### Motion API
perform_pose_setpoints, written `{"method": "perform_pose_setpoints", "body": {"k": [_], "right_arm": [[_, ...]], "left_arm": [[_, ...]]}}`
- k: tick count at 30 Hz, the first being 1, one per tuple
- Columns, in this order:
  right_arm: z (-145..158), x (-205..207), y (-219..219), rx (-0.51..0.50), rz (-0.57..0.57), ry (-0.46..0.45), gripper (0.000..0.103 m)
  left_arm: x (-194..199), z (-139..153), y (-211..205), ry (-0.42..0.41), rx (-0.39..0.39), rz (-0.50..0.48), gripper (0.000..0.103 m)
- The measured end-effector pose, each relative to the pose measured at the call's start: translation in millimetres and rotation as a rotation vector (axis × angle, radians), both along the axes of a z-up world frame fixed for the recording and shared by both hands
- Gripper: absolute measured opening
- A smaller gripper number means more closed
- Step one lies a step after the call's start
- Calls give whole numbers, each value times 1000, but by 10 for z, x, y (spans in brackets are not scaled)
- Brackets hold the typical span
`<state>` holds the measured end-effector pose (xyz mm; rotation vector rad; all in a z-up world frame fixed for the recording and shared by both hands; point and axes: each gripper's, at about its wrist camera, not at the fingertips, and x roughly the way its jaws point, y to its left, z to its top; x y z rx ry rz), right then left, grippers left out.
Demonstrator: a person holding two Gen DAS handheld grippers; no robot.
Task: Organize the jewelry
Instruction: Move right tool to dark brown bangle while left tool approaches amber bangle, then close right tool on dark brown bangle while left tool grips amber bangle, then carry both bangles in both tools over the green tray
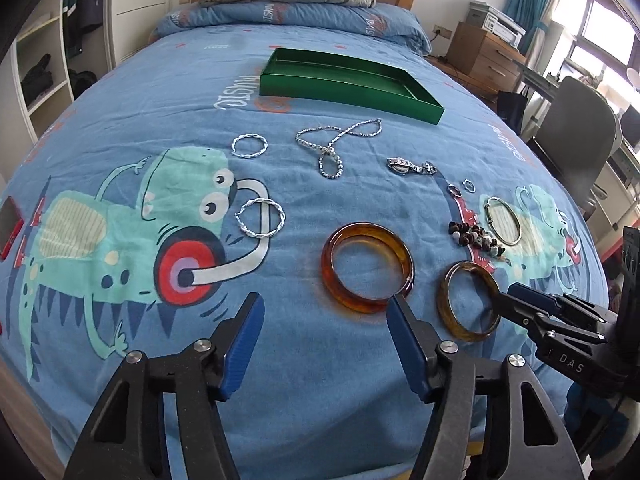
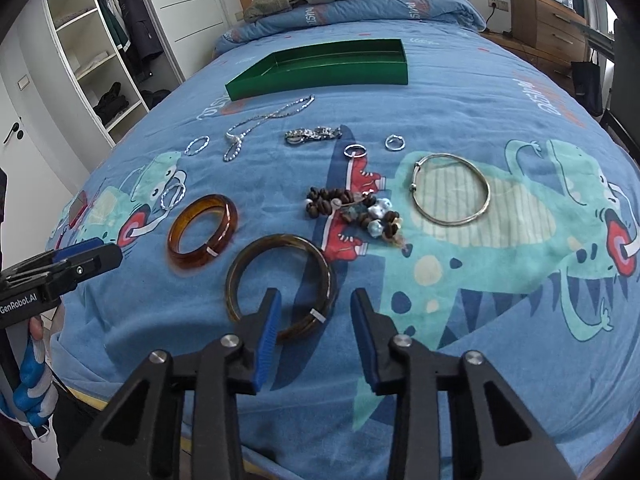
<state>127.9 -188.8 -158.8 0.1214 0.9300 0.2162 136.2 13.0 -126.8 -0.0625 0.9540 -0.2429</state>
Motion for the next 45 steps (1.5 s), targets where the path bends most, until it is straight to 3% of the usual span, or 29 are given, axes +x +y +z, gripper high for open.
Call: {"method": "perform_pose_setpoints", "body": {"k": [2, 4, 6, 8, 11, 12, 14, 23, 32, 45], "right_arm": [[-62, 96, 25, -10, 7, 14, 32], [-128, 186, 45, -32, 14, 32, 27], [-185, 241, 73, -50, 22, 46, 22], [-210, 282, 123, -87, 37, 45, 20], [-234, 338, 174, -132, 60, 41, 16], [-235, 347, 185, -141, 65, 32, 14], [-231, 359, 206, -156, 75, 14, 9], [-83, 177, 143, -136, 67, -81, 9], [334, 101, 7, -118, 24, -187, 8], [743, 339, -126, -105, -9, -271, 9]], "left_arm": [[153, -68, -86, 13, 9, -13, 60], [281, -167, -169, 33, 29, -28, 51], [385, -289, -221, 68, 35, -43, 35], [459, -412, -253, 95, 42, -47, 30], [468, -421, -321, 69, 66, -51, 26], [470, -415, -332, 63, 69, -54, 17], [479, -402, -329, 56, 64, -54, 10], [410, -253, -334, -21, 140, -21, 9], [299, 106, -309, -116, 198, 1, 9], [492, 442, -207, -178, 228, 46, 9]]}}
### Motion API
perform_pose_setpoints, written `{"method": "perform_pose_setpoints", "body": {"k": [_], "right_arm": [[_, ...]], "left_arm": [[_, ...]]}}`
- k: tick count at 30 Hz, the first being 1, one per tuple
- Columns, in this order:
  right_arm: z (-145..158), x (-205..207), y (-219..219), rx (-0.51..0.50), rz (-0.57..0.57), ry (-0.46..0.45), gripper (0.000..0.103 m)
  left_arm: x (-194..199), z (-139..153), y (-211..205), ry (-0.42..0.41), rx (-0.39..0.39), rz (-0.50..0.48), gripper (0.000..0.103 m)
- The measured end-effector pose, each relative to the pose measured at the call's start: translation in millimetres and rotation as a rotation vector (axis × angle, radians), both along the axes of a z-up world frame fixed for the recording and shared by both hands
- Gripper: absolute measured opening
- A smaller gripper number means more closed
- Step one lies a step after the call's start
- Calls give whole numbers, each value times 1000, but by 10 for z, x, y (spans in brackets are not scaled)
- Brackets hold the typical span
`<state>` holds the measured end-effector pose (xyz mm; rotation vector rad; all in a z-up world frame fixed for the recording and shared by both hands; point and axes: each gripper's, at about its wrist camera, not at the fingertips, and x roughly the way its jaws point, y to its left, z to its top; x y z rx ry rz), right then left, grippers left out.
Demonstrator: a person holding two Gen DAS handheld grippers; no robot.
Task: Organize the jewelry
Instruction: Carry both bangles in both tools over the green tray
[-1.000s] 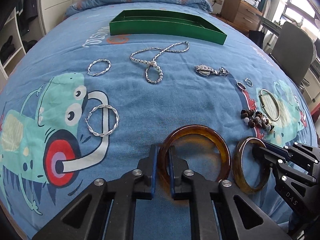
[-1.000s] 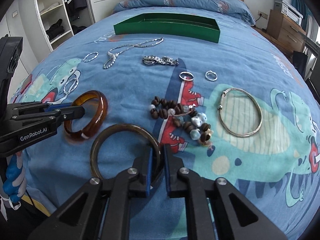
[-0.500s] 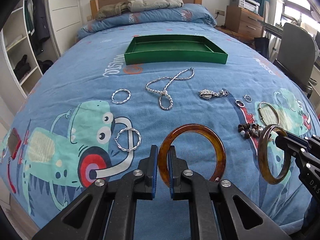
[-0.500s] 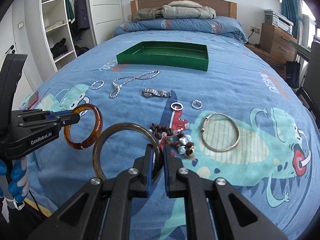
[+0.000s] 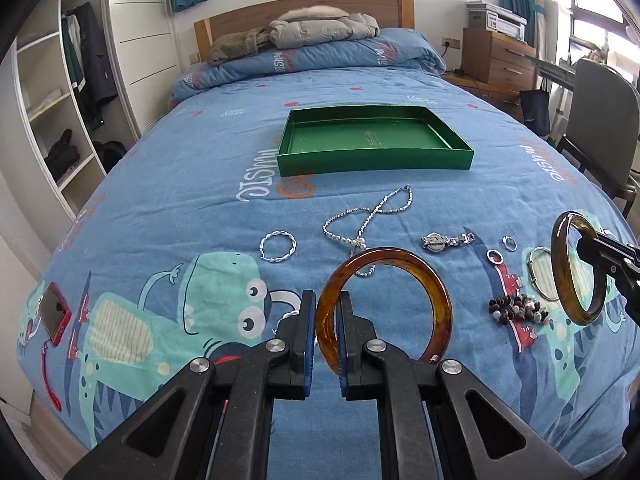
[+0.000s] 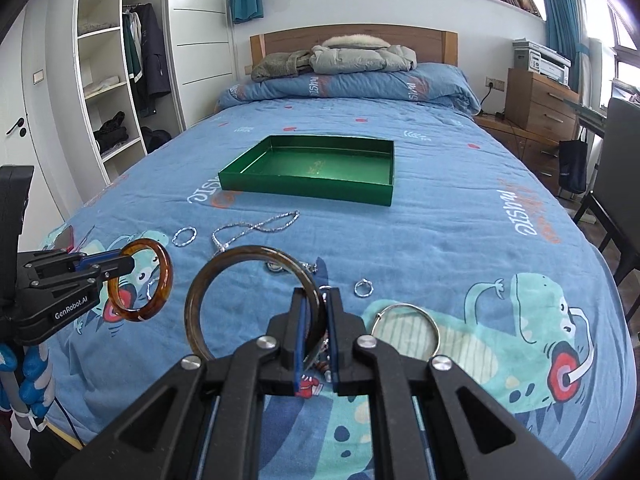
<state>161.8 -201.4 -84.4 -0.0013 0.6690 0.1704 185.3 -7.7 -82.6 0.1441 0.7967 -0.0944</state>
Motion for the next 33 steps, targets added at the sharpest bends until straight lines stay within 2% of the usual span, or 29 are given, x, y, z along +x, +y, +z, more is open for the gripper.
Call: {"method": "perform_pose_setpoints", "body": {"k": [7, 17, 33], "right_arm": [[56, 244, 63, 5, 22, -13, 9], [93, 591, 178, 15, 66, -31, 9], [111, 1147, 157, 37, 100, -71, 9]], "left_arm": [[161, 120, 45, -46, 49, 34, 9], [408, 231, 158, -79, 79, 83, 9], [918, 263, 164, -98, 111, 107, 9]]}}
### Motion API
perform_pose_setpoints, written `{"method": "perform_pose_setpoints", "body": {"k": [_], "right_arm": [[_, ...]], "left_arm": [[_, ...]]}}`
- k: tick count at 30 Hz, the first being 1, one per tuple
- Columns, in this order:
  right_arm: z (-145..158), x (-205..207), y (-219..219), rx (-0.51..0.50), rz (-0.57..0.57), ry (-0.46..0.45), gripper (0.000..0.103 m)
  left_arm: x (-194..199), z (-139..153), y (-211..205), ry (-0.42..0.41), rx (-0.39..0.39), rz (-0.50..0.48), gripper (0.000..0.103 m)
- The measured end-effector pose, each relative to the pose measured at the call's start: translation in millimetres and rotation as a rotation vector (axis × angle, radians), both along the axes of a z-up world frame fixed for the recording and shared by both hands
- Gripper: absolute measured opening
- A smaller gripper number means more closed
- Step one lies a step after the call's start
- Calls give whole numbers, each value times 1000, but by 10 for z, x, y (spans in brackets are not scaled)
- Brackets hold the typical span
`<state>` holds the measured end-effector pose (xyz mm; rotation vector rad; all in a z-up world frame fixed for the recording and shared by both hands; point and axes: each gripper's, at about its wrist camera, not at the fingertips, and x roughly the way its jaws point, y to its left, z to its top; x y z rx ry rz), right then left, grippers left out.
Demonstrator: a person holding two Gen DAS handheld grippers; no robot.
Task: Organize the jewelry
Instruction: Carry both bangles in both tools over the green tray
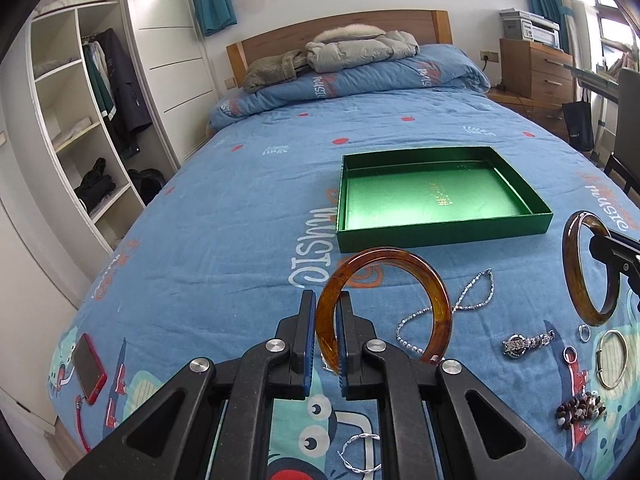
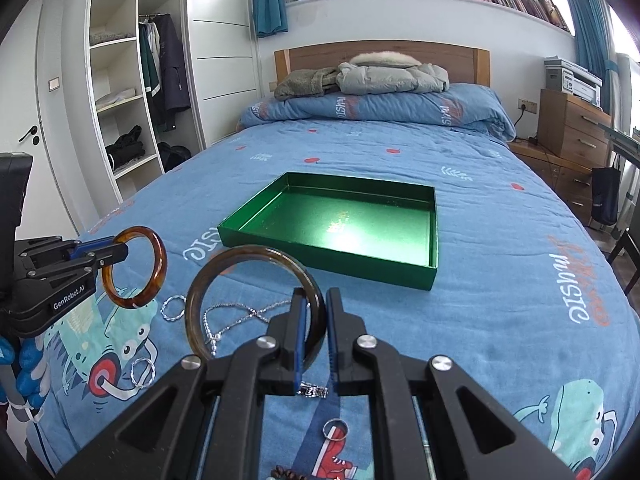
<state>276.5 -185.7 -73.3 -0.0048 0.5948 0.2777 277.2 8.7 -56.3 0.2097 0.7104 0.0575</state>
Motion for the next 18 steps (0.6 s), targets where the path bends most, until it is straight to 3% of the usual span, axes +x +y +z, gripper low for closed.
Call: {"method": "perform_pose_setpoints", "body": {"k": [8, 13, 18], "right_arm": [[94, 442, -87, -8, -14, -38, 9], [110, 1079, -220, -19, -57, -35, 9], [-79, 1799, -323, -30, -108, 31, 9]], "left_arm": [[537, 9, -80, -9, -44, -10, 9], [1222, 36, -189, -11, -109, -25, 9], [1916, -155, -361, 38, -163, -46, 9]]}}
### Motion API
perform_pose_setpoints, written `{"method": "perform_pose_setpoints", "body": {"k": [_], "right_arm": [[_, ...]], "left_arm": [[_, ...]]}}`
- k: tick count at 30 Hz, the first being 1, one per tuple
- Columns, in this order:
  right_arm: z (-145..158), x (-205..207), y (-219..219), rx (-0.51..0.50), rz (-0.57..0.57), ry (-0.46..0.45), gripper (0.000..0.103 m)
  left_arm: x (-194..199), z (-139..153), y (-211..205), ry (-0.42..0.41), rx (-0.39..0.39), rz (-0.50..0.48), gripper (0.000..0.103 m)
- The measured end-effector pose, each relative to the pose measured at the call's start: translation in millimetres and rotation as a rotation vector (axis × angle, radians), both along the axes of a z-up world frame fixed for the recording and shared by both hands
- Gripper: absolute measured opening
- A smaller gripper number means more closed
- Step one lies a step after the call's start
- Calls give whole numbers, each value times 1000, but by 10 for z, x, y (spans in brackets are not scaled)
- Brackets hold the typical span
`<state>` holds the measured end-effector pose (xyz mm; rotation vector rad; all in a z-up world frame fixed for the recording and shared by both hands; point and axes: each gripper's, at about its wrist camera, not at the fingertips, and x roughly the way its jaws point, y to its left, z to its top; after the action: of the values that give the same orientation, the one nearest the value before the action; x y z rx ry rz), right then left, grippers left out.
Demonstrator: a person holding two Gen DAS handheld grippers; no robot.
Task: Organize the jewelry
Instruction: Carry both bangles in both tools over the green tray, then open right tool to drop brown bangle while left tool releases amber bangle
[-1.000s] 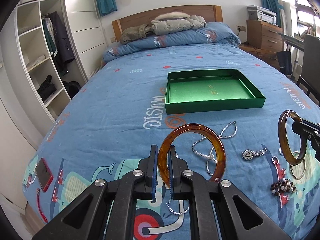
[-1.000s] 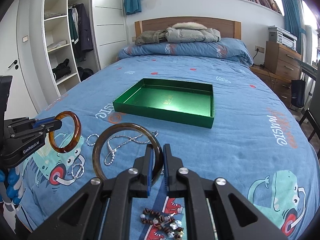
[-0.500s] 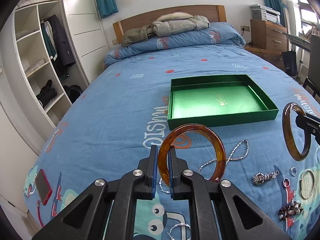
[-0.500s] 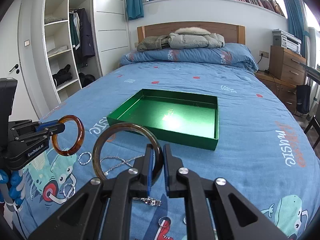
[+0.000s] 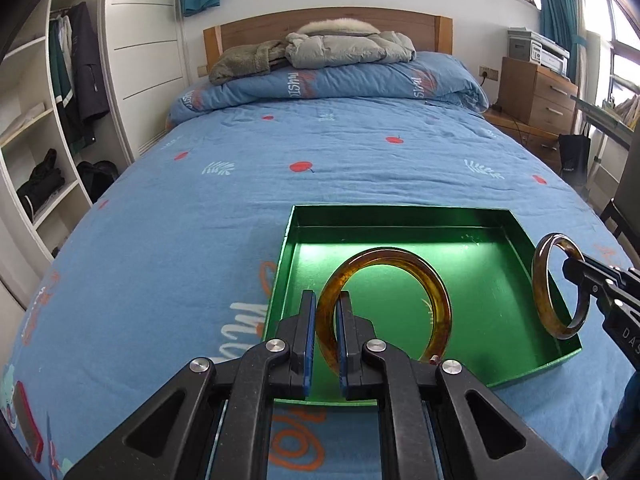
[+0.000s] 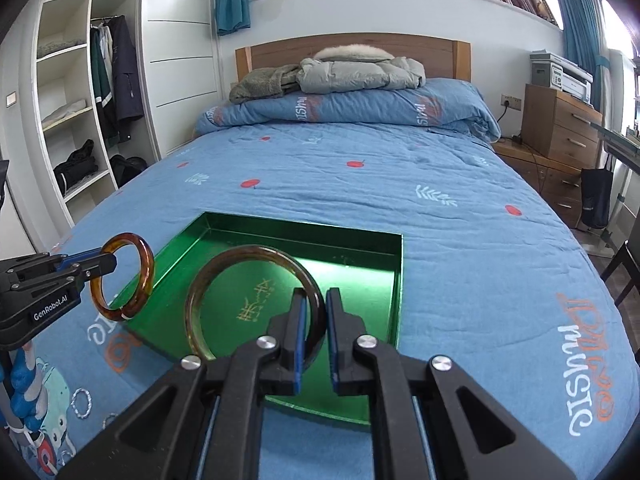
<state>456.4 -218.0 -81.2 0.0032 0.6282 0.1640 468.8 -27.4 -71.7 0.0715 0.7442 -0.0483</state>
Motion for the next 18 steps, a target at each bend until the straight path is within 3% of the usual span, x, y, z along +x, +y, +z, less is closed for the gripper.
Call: {"method": "perform_pose_setpoints", "body": {"k": [5, 9, 16, 18], "right_arm": [[-365, 535, -40, -28, -22, 127, 9], [-638, 698, -15, -88, -13, 219, 9], [-767, 678, -8, -119, 2, 258, 10], [-745, 685, -32, -113, 2, 272, 13]], "left_arm": [[429, -349, -96, 95, -40, -2, 9], [533, -602, -71, 166, -58, 22, 10], [497, -641, -13, 198, -57, 29, 10], [519, -624, 13, 210, -75, 14, 18]]}}
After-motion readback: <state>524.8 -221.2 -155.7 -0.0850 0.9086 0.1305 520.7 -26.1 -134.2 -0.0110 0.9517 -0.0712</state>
